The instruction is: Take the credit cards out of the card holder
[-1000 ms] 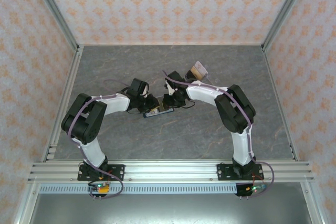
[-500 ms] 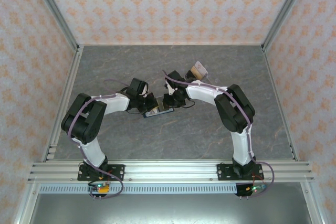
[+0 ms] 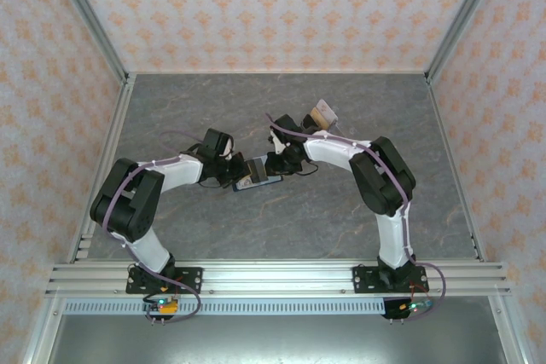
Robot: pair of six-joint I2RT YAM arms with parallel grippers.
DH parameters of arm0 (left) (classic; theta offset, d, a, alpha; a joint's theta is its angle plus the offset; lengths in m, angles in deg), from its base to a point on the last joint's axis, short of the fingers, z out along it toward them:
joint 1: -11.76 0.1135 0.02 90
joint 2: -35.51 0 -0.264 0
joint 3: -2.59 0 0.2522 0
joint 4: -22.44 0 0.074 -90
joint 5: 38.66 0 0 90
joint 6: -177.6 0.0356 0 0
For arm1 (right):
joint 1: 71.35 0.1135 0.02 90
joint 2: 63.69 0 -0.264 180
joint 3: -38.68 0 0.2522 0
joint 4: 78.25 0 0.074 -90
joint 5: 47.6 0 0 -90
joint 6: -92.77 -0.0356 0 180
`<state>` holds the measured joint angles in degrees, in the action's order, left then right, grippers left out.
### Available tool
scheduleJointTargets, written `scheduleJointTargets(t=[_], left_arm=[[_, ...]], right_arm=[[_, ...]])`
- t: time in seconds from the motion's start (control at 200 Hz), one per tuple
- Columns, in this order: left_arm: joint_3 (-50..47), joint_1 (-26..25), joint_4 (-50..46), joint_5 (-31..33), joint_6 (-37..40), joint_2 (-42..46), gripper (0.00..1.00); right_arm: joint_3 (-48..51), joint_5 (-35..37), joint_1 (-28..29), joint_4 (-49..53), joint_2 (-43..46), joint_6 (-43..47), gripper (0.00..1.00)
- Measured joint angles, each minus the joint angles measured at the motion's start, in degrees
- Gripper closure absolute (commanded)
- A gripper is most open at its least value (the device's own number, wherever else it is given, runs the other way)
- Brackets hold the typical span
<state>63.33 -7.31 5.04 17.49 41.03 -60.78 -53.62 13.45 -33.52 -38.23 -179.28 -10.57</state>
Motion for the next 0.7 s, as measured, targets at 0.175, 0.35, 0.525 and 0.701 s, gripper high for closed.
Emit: scheduleJointTargets(t=[0.175,0.35,0.525,0.701], left_arm=[[-0.3,0.0,0.0,0.0,0.0,0.2,1.0],[-0.3,0.0,0.0,0.0,0.0,0.2,1.0],[-0.3,0.0,0.0,0.0,0.0,0.2,1.0],[-0.4,0.1,0.1,0.0,-0.1,0.2,0.95]], right_arm=[[1.0,0.3,0.4,-1.1,0.9,-1.0,0.75],[1.2,0.6,1.1,-1.8,1.4,-1.7,0.71],[1.1,0.6,1.7,-1.9,1.3,-2.3,0.68],[-0.1,0.6,2.0,-1.8,-0.2,-2.5,0.73]])
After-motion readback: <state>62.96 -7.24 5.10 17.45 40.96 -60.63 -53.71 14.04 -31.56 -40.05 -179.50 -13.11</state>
